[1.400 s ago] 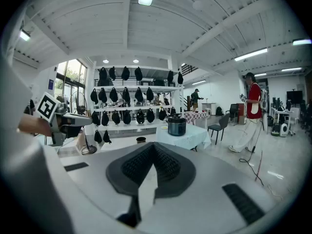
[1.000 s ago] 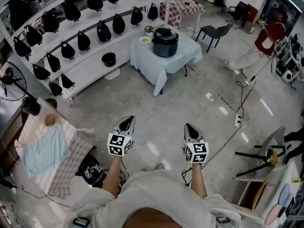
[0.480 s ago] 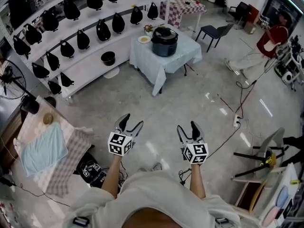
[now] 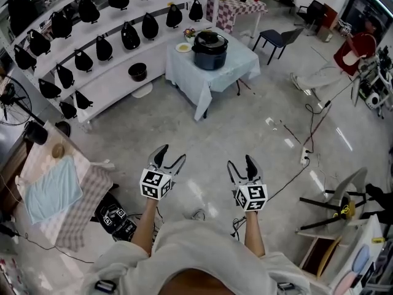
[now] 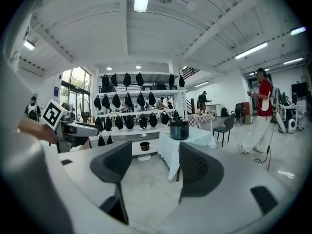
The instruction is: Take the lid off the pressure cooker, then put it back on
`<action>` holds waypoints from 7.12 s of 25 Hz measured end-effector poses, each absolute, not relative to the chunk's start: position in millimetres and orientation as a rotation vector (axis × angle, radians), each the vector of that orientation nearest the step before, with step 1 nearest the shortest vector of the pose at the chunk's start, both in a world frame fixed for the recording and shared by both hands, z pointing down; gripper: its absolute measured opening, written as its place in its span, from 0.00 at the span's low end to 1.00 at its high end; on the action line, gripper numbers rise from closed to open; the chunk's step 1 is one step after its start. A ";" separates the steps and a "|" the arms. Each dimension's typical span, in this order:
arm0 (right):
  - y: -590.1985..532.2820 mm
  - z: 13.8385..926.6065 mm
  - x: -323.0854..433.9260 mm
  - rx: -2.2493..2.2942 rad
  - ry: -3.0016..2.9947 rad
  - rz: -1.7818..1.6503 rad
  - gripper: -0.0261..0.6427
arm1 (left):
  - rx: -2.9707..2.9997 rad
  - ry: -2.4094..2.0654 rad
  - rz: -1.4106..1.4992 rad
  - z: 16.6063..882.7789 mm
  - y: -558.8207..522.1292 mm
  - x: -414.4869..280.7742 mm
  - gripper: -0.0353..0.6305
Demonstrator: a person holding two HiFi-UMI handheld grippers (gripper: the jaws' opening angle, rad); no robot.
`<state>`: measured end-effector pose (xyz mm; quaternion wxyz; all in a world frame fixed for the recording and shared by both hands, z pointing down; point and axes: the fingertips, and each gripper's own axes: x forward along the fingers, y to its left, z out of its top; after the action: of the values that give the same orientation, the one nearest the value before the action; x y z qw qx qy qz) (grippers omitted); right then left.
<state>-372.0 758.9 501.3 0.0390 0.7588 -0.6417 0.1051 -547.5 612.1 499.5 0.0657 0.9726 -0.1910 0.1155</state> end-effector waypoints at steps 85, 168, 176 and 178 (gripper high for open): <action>68.8 523.0 265.8 2.174 -2.065 0.467 0.46 | 2.946 -0.708 0.357 477.0 -57.3 103.8 0.50; -78.0 614.8 62.6 -0.101 -1.751 0.059 0.44 | 2.575 -1.132 0.225 534.4 -163.7 -59.5 0.50; -82.8 613.8 60.8 -0.027 -1.759 0.119 0.44 | 2.607 -1.126 0.220 524.6 -168.0 -54.7 0.50; -86.5 613.2 59.8 0.017 -1.756 0.156 0.44 | 2.608 -1.124 0.220 524.0 -169.3 -53.7 0.50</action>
<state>59.8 -86.5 613.2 0.6360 0.0075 -0.7686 0.0684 -53.7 -169.3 524.0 0.1459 0.9059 -0.3903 0.0764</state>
